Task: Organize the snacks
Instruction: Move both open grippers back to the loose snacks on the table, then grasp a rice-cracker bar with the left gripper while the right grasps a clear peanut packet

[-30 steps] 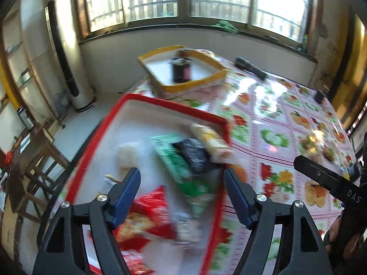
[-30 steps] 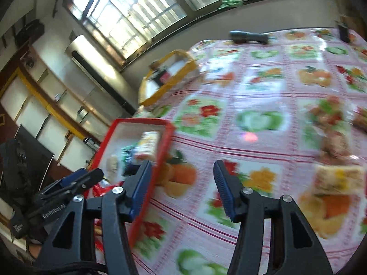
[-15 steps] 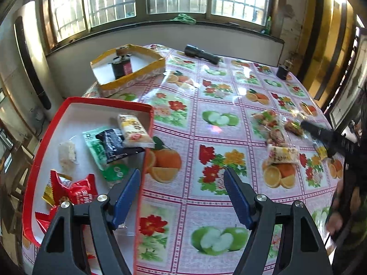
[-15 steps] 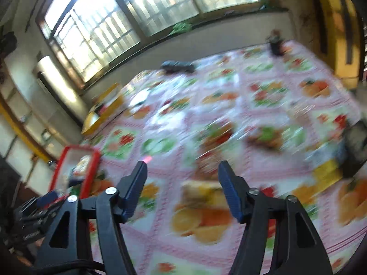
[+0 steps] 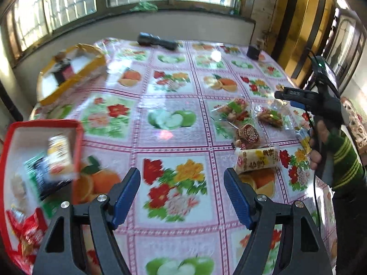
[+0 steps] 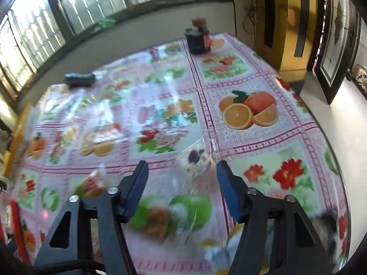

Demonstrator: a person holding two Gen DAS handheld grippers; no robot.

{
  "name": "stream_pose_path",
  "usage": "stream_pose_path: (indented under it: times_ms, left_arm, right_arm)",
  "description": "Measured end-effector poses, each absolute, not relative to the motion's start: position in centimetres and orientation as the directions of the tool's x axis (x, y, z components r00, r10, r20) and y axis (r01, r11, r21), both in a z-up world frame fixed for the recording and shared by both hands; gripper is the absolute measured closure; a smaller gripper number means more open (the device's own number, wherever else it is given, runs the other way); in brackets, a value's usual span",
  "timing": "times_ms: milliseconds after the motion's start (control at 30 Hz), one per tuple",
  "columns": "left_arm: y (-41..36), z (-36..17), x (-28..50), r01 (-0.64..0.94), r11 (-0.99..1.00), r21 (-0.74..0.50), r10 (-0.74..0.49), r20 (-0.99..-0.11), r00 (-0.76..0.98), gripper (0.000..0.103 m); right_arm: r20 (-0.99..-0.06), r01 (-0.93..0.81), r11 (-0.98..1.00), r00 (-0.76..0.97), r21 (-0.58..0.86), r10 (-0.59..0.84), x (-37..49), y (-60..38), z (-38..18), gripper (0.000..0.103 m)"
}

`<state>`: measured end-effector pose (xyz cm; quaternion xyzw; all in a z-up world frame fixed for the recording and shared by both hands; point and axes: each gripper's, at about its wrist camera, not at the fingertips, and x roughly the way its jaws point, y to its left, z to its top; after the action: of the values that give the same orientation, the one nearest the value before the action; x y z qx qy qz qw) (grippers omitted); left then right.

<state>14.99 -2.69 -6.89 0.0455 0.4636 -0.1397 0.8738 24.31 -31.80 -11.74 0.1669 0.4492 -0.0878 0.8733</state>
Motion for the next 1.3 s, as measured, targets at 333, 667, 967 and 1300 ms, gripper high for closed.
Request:
stream_pose_path:
  times_ms: [333,667,967,1300]
  left_arm:
    - [-4.2,-7.4,17.8,0.305,0.95,-0.066,-0.2,-0.88,0.431,0.028]
    - [-3.1,-9.1,16.8,0.307,0.944,-0.12,-0.222,-0.921,0.322,0.028]
    - [-3.0,-11.9,10.9,0.139,0.972,-0.19,-0.219,-0.946,0.239,0.03]
    - [-4.4,-11.3,10.8,0.094,0.973,-0.209,-0.224,-0.951,0.212,0.035]
  right_arm:
    - [-0.868,0.034,0.984,0.476,0.175,0.138,20.9,-24.7,-12.5,0.052]
    - [-0.849,-0.114,0.916,0.344,0.385,0.4,12.4,-22.4,-10.7,0.055]
    - [-0.875,-0.234,0.928,0.327,0.29,0.356,8.9,-18.3,-10.8,0.054]
    - [-0.919,-0.174,0.969,0.323,0.177,0.226,8.2,-18.7,-11.2,0.067]
